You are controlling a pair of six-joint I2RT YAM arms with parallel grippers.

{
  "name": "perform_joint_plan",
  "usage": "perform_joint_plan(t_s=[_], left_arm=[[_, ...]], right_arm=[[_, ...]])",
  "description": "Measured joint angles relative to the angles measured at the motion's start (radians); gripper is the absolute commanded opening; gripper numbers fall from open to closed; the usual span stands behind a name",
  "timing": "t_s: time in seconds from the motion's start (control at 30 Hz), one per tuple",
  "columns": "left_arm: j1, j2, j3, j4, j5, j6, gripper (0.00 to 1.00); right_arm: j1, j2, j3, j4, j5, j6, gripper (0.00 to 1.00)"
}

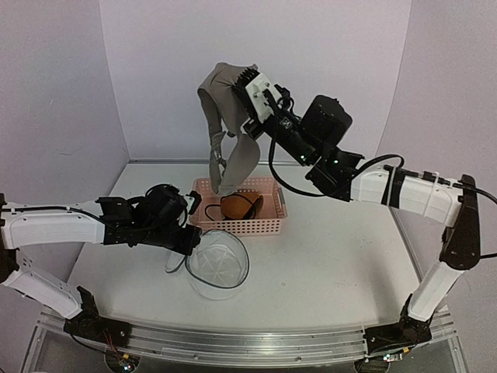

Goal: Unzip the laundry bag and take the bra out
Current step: Place the bra in the bin.

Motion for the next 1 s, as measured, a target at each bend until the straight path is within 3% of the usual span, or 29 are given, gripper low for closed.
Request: perform_joint_plan(t_s=[0.4, 0.63, 0.8, 1.0], left_arm=[[0.0, -0.073, -0.031, -0.045, -0.013, -0.012, 0.0], [0.0, -0.105, -0.031, -0.054, -0.013, -0.022, 0.0], [0.0, -0.108, -0.032, -0.062, -0.013, -0.026, 0.0], [0.0, -0.105, -0.032, -0.062, -0.014, -0.026, 0.0]], right_arm=[[-0.051, 0.364, 0.26, 0.037, -0.072, 0.091, 0.0], [-0.089, 0.486, 0.291, 0.092, -0.109, 0.177, 0.0], [-0.118, 0.492, 0.197, 0.185, -0.119, 0.227, 0.0], [-0.156, 0.473, -0.087, 0.291, -0.136, 0.281, 0.0]])
